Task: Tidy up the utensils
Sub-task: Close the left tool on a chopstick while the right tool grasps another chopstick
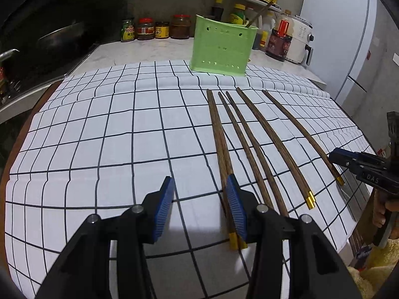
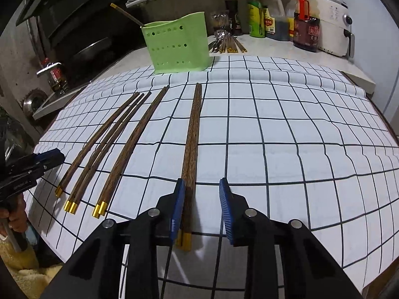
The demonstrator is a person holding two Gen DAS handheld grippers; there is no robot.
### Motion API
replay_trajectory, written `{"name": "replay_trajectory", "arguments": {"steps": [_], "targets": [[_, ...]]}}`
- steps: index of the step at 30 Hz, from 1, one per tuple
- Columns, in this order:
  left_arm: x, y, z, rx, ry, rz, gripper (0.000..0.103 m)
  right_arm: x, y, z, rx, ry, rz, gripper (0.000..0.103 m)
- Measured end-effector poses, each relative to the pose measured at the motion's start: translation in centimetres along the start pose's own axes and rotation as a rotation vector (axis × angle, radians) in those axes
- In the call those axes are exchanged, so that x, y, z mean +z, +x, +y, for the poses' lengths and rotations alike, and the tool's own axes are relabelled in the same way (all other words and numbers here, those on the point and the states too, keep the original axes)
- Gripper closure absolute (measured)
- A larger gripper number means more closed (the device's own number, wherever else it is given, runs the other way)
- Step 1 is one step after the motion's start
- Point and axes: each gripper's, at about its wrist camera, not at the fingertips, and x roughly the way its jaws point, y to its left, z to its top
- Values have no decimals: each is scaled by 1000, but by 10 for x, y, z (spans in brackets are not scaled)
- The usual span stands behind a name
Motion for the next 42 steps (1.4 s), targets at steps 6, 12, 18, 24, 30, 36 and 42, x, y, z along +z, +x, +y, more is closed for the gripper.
{"name": "replay_trajectory", "arguments": {"steps": [6,12,18,24,30,36,42], "targets": [[0,0,-2,-15,10,5,60,2,4,7,-85,-61,-6,75],[-1,3,-3,-42,16,20,60,-1,6,3,-98,-78,-4,79],[3,8,-11,-29,45,26,60,-2,3,-10,-123,-43,-9,91],[5,18,-18,58,89,61,61,-3,2,-10,-122,-35,-10,90],[6,23,-28,136,165,86,61,-3,1,-8,-137,-53,-16,90],[-5,10,-6,155,146,62,61,-8,-4,-24,-118,0,-33,80],[-31,-9,-10,104,204,8,70,-22,-15,-40,-39,31,-81,80]]}}
